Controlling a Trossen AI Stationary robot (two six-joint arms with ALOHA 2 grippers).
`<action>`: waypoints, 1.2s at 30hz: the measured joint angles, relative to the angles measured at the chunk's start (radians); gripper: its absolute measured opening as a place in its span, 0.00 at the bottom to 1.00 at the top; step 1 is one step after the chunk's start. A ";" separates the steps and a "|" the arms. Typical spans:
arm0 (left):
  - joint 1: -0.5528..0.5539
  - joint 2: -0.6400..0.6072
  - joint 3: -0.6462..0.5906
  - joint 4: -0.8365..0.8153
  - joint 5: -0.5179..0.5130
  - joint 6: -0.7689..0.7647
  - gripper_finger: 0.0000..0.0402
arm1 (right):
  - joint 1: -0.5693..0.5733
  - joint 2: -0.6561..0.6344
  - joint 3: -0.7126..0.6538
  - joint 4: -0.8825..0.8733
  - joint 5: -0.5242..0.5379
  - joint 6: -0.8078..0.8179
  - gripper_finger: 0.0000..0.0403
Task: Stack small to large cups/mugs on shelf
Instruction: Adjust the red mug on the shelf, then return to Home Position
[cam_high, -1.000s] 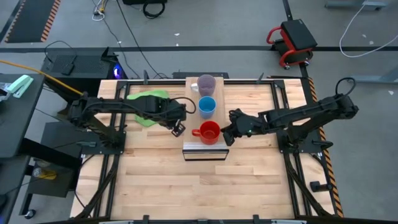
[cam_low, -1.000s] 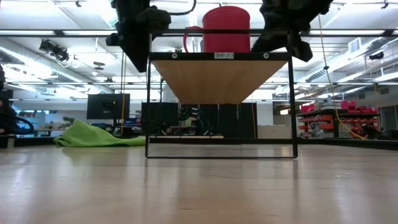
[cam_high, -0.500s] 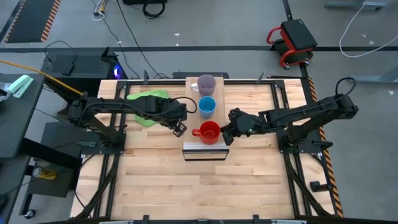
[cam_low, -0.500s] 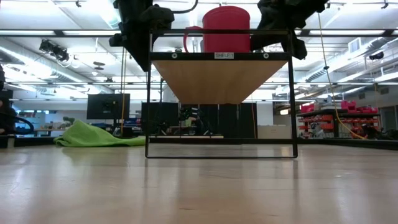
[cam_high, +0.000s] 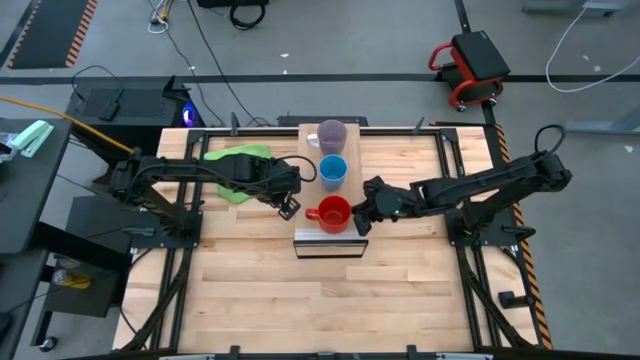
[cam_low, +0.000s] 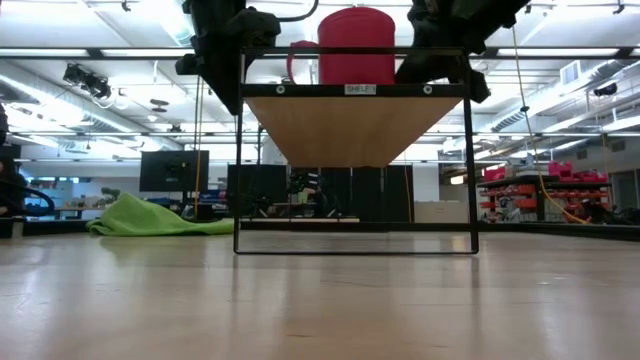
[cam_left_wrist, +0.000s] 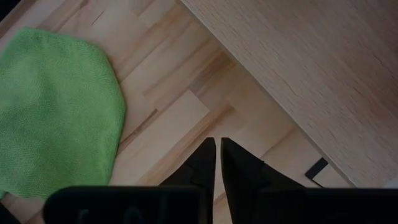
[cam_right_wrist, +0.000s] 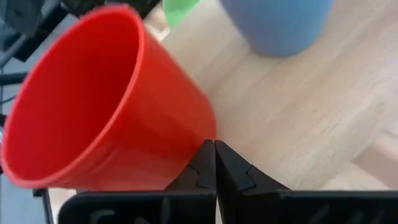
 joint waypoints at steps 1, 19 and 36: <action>0.000 0.000 0.000 0.000 0.000 0.000 0.08 | 0.000 -0.009 0.000 -0.007 0.011 0.000 0.00; 0.023 -0.150 0.002 -0.022 -0.016 0.007 0.08 | -0.021 -0.403 0.000 -0.099 0.117 -0.026 0.01; -0.169 -0.516 0.001 -0.078 -0.443 -0.158 0.08 | 0.125 -0.609 0.000 -0.100 0.024 -0.138 0.03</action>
